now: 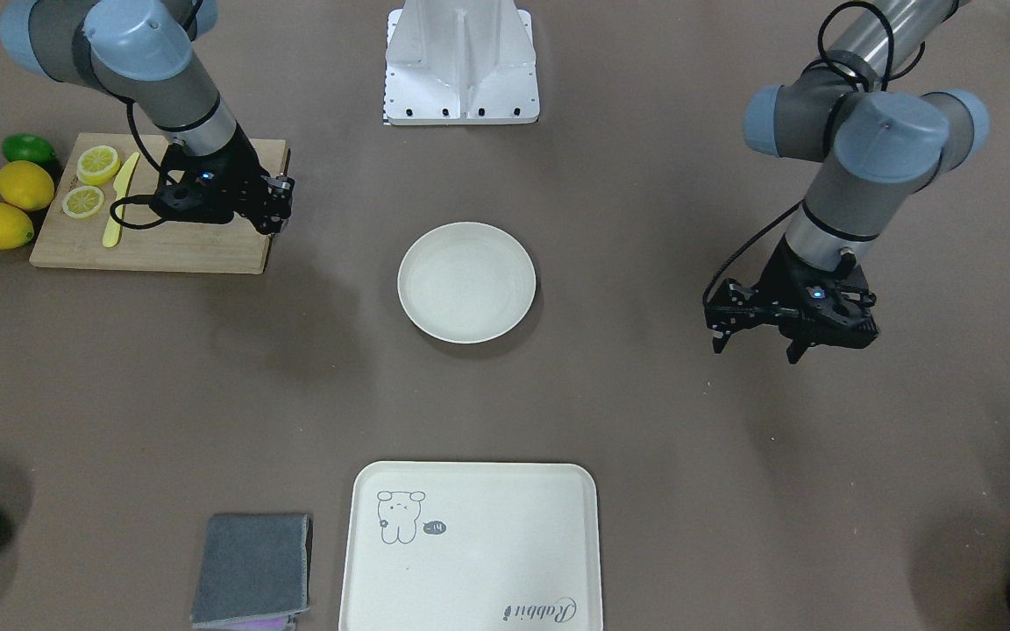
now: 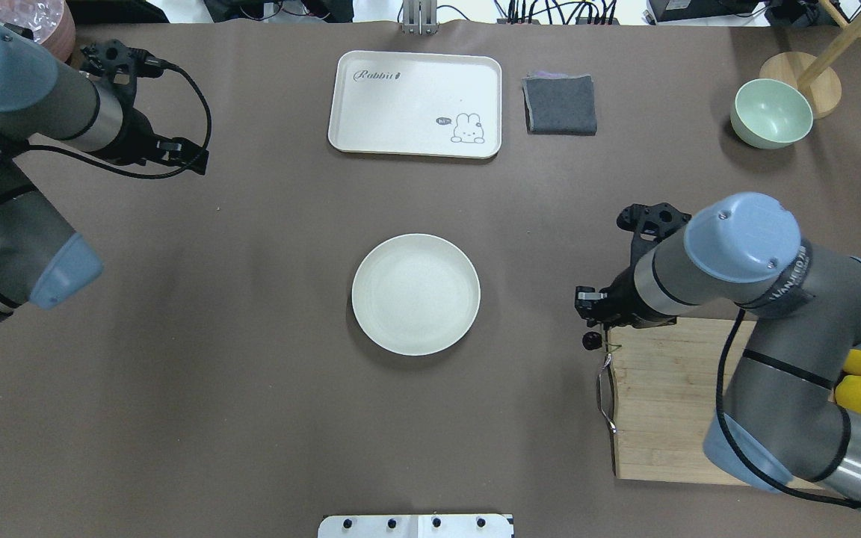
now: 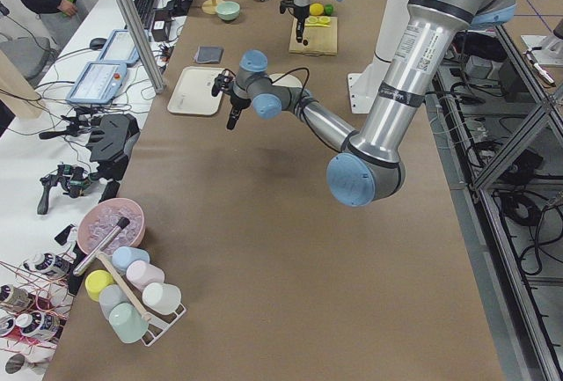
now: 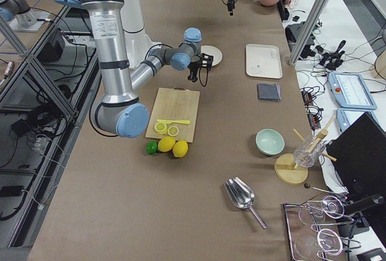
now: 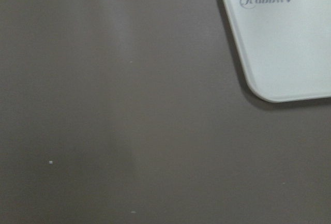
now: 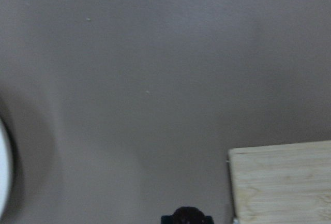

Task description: Place red cherry on plate

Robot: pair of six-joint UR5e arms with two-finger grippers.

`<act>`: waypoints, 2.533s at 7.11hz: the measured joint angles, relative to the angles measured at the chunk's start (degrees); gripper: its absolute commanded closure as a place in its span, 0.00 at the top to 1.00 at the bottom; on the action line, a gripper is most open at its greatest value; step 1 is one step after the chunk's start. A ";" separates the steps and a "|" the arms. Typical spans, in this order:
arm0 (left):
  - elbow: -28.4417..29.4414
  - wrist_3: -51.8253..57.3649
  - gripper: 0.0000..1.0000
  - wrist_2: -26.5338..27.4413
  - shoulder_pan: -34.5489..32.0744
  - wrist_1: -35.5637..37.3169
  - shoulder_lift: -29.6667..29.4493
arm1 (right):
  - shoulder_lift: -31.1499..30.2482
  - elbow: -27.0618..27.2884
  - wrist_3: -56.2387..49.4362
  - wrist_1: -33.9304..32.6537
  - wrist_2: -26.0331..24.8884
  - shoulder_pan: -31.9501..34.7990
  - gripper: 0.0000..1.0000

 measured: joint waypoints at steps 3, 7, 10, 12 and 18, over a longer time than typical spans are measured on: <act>2.85 11.61 0.98 -1.85 -10.40 5.10 3.70 | 17.27 -11.87 -0.06 -4.74 -2.27 -0.04 0.00; 8.34 25.24 0.98 -3.27 -19.17 4.66 6.19 | 29.11 -25.85 0.26 -3.15 -6.92 -3.73 0.00; 8.24 27.74 0.98 -3.35 -20.44 4.11 8.08 | 29.94 -28.43 0.57 -0.35 -8.72 -6.31 1.00; 8.25 30.13 0.98 -3.38 -22.21 3.85 9.51 | 30.01 -28.10 0.77 -0.32 -9.88 -5.71 1.00; 8.27 36.40 0.98 -13.34 -30.04 4.07 14.11 | 12.70 -5.95 -20.28 -16.87 7.45 17.05 1.00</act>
